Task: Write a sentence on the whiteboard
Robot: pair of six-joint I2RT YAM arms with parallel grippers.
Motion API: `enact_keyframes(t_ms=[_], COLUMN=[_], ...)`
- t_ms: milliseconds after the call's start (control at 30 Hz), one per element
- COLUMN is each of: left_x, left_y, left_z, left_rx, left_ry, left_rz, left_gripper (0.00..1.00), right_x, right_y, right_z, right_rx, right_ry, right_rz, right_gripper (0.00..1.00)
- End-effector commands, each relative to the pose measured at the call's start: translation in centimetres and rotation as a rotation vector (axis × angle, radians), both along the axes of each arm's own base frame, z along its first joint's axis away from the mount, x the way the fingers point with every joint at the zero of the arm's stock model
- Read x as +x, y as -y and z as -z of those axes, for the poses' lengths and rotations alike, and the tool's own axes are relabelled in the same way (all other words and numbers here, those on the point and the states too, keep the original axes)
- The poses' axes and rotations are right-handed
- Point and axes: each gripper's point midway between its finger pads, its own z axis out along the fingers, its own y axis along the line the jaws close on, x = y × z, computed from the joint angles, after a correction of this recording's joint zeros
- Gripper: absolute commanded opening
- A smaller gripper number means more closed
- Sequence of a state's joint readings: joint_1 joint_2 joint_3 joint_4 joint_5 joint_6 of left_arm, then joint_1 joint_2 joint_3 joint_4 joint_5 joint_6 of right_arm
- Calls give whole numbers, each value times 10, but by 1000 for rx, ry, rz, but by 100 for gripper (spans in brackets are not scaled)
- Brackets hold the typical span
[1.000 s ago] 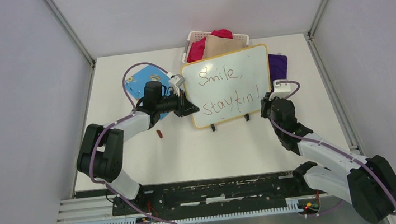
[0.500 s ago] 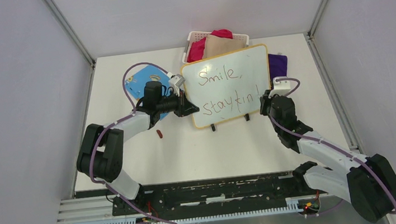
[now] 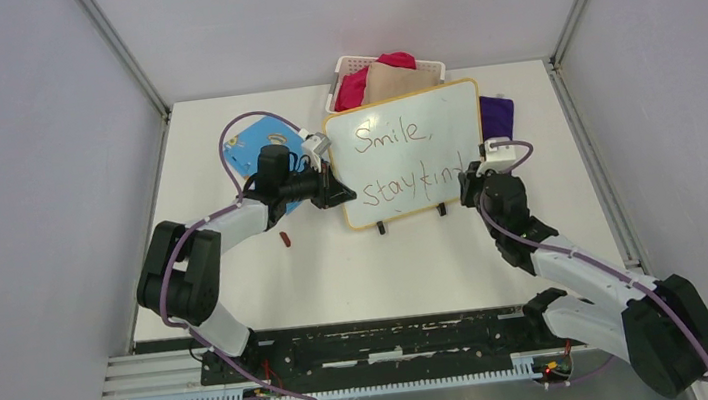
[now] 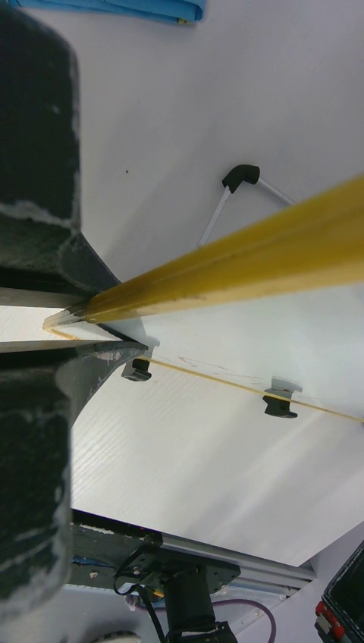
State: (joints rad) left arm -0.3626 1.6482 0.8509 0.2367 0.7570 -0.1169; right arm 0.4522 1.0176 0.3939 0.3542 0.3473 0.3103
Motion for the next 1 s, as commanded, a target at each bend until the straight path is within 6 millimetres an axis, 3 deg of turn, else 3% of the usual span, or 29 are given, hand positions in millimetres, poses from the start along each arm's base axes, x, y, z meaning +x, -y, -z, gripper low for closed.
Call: enact_keyframes(t_ms=[0,233,433,733,967], left_x=[-18,-18,-18,-18,-19], left_y=[-24,-24,-24,-24,-23], left_z=[64,64,64,63,63], left_rx=[241,242,242,243,248], left_ry=[-81,-83,-81,-78,-74], left_rz=[-42,-43,-43,-43,-39], left_gripper=[2,2,2,2,2], right_x=[-3,-12,-13,-6,4], right_y=[-10,0,10,18,19], right_z=[-3,16,19,7,-13], right_rx=[36,7,-22,-51,-42], right_ry=[32,-10,-21,-11,27], right_rz=[-39,-13,33,89,108], right_gripper=[0,0,0,0,0])
